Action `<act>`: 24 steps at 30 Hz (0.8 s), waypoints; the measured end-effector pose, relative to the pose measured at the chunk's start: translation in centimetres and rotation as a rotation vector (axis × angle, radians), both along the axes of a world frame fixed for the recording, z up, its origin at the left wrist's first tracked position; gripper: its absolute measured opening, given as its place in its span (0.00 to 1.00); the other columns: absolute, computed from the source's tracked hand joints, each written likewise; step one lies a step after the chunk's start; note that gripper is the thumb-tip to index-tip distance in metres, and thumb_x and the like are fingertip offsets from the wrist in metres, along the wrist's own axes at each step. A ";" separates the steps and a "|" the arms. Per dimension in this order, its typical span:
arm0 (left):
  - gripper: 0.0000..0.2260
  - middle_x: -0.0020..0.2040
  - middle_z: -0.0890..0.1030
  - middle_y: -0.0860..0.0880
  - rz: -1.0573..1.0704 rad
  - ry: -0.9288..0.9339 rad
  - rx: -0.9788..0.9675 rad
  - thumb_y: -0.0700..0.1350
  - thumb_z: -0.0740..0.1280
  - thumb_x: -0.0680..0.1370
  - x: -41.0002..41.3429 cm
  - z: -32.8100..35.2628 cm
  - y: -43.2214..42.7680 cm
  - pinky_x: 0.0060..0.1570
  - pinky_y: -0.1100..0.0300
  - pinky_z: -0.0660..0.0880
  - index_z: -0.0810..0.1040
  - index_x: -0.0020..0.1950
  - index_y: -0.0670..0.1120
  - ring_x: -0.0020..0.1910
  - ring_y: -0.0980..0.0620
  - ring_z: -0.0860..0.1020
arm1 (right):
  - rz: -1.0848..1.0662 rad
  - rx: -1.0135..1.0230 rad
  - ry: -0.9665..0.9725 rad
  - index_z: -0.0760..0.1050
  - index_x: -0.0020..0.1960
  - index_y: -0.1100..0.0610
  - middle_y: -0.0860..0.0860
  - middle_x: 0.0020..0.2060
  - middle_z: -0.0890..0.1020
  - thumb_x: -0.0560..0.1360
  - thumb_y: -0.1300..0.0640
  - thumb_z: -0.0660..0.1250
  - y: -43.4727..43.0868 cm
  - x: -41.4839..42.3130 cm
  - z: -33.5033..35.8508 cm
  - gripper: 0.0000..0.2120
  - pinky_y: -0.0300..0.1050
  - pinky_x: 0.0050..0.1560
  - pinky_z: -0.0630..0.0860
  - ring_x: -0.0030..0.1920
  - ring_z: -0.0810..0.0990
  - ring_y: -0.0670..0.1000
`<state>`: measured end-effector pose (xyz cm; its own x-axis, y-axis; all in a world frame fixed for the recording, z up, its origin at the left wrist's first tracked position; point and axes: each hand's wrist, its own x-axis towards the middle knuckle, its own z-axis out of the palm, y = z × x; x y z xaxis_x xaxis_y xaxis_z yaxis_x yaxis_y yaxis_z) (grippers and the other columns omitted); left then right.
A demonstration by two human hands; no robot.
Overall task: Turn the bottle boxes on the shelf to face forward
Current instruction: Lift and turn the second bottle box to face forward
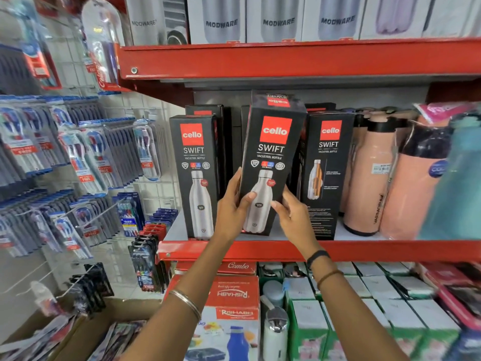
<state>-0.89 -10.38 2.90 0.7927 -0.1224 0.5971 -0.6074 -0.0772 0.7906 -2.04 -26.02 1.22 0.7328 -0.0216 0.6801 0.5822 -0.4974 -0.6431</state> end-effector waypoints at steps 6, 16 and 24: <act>0.26 0.74 0.70 0.51 0.058 0.087 0.015 0.47 0.64 0.79 2.3 -1.7 -0.6 0.72 0.52 0.66 0.60 0.76 0.50 0.73 0.56 0.67 | -0.064 -0.017 0.030 0.60 0.73 0.58 0.47 0.65 0.70 0.78 0.62 0.61 0.1 1.5 -0.5 0.24 0.23 0.63 0.63 0.63 0.69 0.37; 0.27 0.59 0.79 0.57 0.142 0.142 0.125 0.48 0.62 0.80 3.4 -2.2 -1.7 0.45 0.79 0.69 0.56 0.77 0.51 0.51 0.62 0.76 | -0.148 -0.005 0.086 0.60 0.74 0.56 0.58 0.61 0.79 0.79 0.60 0.60 -0.4 2.3 -1.9 0.24 0.46 0.64 0.72 0.56 0.78 0.50; 0.24 0.75 0.67 0.46 0.308 0.010 -0.059 0.38 0.63 0.79 2.5 -3.4 -2.7 0.73 0.52 0.64 0.61 0.75 0.44 0.74 0.57 0.65 | -0.157 0.037 0.078 0.65 0.71 0.58 0.58 0.66 0.76 0.78 0.58 0.62 0.3 1.5 -2.0 0.22 0.46 0.68 0.71 0.66 0.74 0.52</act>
<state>1.60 -13.08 -0.48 0.7933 0.1592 0.5876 -0.5545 -0.2098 0.8053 -0.53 -25.67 -0.75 0.7688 -0.1638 0.6182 0.4469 -0.5539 -0.7025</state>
